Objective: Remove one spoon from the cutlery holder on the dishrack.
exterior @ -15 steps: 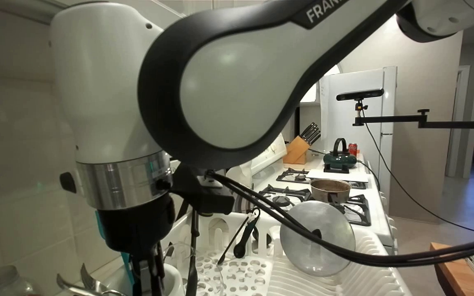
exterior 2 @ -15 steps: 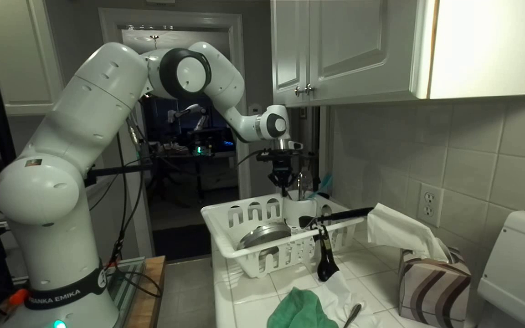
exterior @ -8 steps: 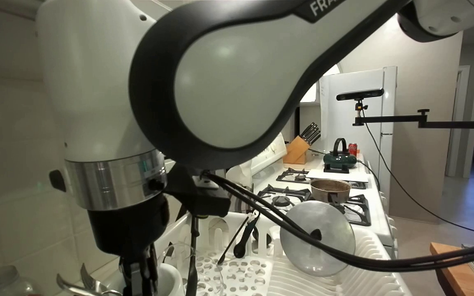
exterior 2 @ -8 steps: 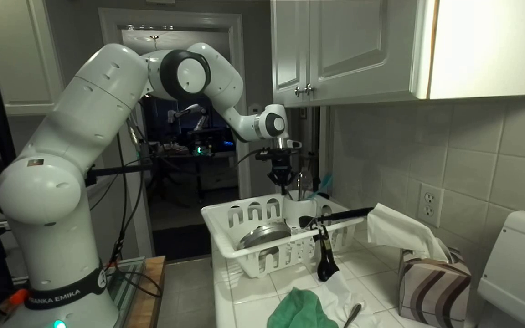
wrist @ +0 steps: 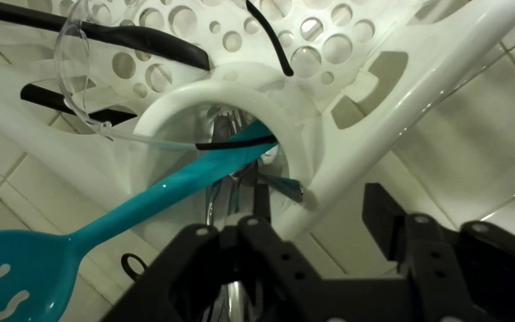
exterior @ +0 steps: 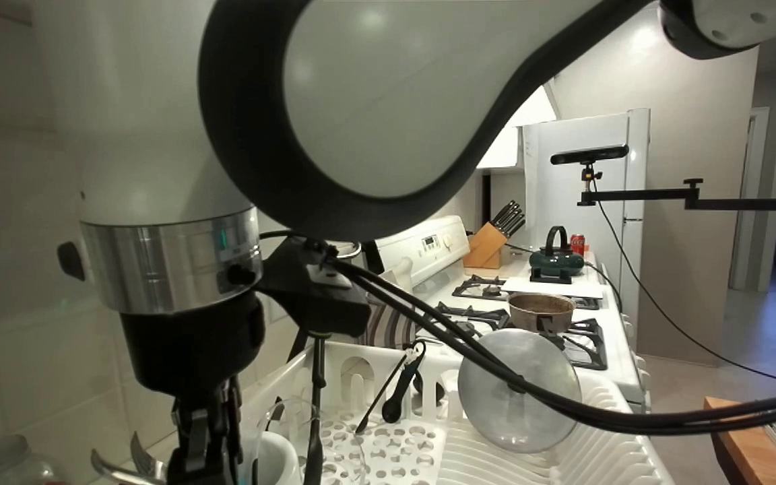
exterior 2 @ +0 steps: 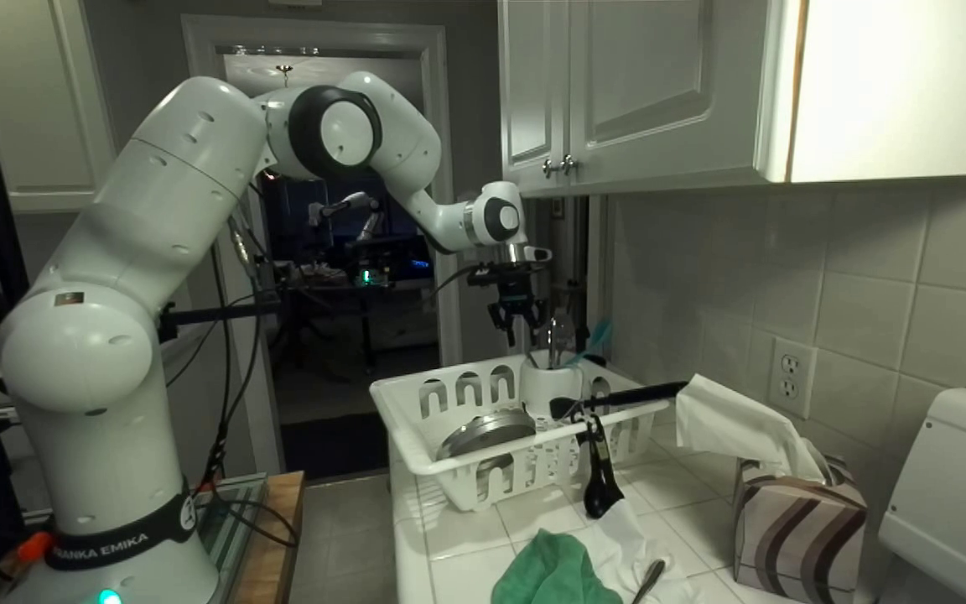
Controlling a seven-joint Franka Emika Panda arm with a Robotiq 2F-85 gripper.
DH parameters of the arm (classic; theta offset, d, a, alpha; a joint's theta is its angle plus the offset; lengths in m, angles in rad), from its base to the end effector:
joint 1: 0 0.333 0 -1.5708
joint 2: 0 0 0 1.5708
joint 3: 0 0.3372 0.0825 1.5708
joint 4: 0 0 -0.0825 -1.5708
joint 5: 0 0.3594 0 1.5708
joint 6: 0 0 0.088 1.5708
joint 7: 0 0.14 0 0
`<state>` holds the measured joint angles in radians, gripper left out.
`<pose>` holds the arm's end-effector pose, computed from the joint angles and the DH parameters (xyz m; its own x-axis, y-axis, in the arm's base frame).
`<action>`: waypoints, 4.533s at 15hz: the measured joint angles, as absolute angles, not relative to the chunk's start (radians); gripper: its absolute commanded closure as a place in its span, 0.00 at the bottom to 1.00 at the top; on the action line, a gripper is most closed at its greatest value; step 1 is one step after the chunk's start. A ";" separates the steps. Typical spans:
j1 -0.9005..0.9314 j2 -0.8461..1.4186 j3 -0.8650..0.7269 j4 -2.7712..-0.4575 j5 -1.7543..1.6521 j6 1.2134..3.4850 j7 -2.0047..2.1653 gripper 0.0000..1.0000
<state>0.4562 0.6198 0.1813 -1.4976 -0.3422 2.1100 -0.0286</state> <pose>0.5909 0.3803 0.3092 0.6914 0.7224 -0.0123 0.7112 -0.6775 0.1875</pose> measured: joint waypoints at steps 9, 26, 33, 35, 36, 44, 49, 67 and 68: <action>0.466 0.644 0.158 -1.488 -0.345 2.110 0.012 0.42; 0.480 0.652 0.133 -1.483 -0.350 2.110 0.164 0.37; 0.503 0.652 0.090 -1.477 -0.414 2.110 0.237 0.33; 0.503 0.655 0.085 -1.477 -0.421 2.110 0.244 0.33; 0.503 0.657 0.083 -1.477 -0.422 2.110 0.245 0.33; 0.501 0.706 0.062 -1.415 -0.422 2.068 0.246 0.47; 0.502 0.717 0.064 -1.395 -0.419 2.044 0.255 0.42; 0.570 0.685 0.060 -1.380 -0.436 1.990 0.385 0.39; 0.582 0.672 0.055 -1.375 -0.445 1.969 0.408 0.39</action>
